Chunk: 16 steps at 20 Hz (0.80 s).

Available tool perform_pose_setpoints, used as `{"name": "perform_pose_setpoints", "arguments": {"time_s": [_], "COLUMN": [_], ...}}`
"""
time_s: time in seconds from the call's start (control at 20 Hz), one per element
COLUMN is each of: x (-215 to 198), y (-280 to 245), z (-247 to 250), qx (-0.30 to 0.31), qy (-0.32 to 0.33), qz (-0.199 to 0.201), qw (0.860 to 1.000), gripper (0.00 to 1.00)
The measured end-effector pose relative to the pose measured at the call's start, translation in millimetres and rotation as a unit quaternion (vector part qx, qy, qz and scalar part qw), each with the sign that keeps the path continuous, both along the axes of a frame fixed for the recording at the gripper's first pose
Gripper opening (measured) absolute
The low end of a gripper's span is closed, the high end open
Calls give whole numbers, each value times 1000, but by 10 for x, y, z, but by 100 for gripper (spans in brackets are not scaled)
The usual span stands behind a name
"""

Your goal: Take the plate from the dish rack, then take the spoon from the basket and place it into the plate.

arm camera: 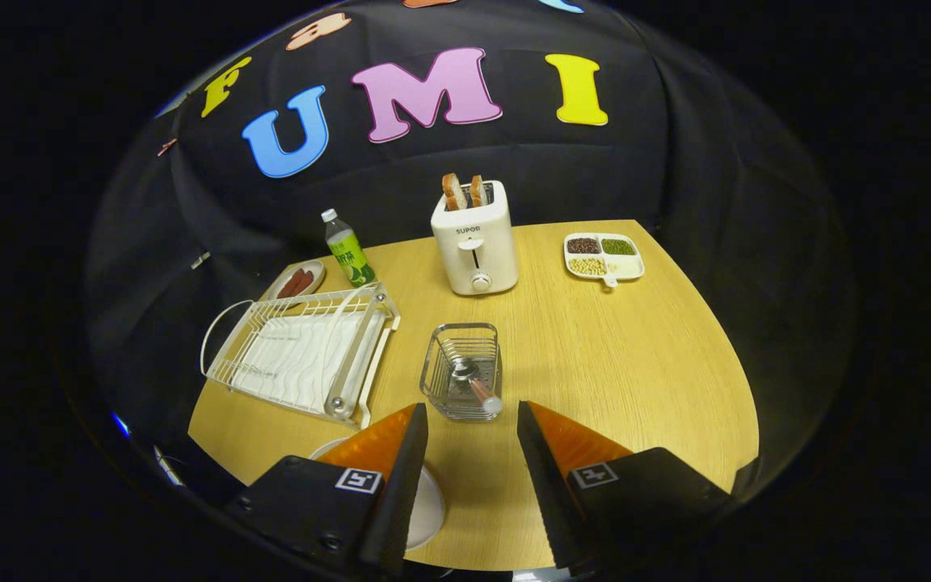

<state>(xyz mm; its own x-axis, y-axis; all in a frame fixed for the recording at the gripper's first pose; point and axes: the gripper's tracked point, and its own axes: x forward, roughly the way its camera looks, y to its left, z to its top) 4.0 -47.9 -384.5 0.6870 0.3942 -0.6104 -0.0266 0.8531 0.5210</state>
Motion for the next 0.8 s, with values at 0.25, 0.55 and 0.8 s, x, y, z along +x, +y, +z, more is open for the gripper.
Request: {"name": "perform_pose_setpoints", "arguments": {"time_s": [0.25,0.55,0.8], "x": [195,258,245], "y": [183,289,273], "z": [-177,-351,-330], "qx": [13,11,-3], "qy": [19,57,51], "qz": [27,40,41], "qw": [999,997,998], "gripper": [67,32,13]}}
